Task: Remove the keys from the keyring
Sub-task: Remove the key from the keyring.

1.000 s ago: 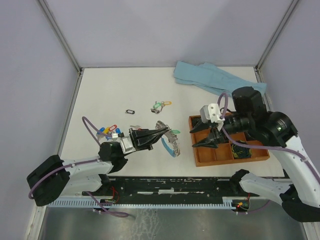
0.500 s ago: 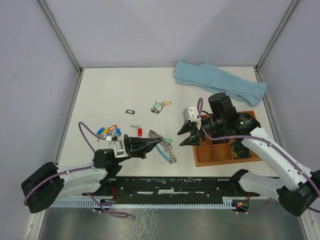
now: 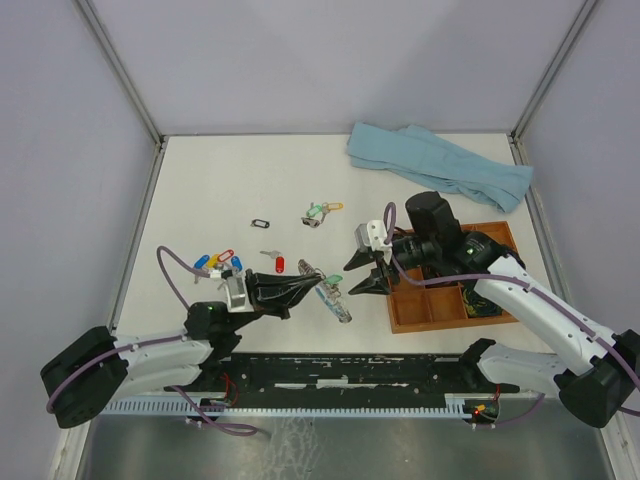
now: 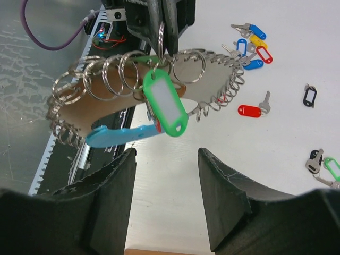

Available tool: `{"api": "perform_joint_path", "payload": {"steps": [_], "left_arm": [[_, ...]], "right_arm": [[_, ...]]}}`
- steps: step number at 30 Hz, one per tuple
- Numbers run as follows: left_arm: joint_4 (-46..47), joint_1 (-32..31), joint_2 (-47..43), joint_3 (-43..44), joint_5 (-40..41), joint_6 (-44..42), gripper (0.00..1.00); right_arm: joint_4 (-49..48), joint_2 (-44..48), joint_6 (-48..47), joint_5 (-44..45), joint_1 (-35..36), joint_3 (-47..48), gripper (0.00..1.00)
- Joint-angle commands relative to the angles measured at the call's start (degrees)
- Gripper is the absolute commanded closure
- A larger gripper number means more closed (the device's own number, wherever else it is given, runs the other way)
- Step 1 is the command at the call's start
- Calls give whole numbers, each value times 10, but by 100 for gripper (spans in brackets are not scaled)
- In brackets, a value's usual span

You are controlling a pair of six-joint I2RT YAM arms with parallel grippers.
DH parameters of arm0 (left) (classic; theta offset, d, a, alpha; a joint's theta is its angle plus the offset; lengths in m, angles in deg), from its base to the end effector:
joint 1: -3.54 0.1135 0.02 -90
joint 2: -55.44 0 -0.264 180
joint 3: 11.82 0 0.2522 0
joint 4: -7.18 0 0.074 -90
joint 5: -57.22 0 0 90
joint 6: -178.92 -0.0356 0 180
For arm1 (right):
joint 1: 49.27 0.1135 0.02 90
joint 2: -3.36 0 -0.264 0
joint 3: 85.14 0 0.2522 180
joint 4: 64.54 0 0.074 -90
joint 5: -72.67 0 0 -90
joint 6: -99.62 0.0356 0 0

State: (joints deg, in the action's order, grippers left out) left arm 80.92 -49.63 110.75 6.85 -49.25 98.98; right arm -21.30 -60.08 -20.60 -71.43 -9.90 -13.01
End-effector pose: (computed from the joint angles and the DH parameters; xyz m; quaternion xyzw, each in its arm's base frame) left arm 0.0869 -0.1328 0.2453 0.2812 0.3629 -0.5188 0.7211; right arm 0.1591 0.1678 0.3339 -0.6236 0.5267 0.4343 0.3809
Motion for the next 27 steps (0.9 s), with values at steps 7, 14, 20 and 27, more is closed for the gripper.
{"api": "perform_joint_path", "payload": {"steps": [7, 14, 20, 27], "left_arm": [[-56, -1, -78, 13, 30, 13, 97], [-351, 0, -160, 76, 49, -11, 97], [-598, -1, -187, 158, 70, -11, 97], [-728, 0, -134, 227, 45, 3, 97]], "right_arm": [[-6, 12, 11, 1, 0, 32, 42], [60, 23, -9, 5, -15, 72, 41], [84, 16, -36, 28, -18, 74, 33], [68, 4, -21, 27, -18, 64, 32]]}}
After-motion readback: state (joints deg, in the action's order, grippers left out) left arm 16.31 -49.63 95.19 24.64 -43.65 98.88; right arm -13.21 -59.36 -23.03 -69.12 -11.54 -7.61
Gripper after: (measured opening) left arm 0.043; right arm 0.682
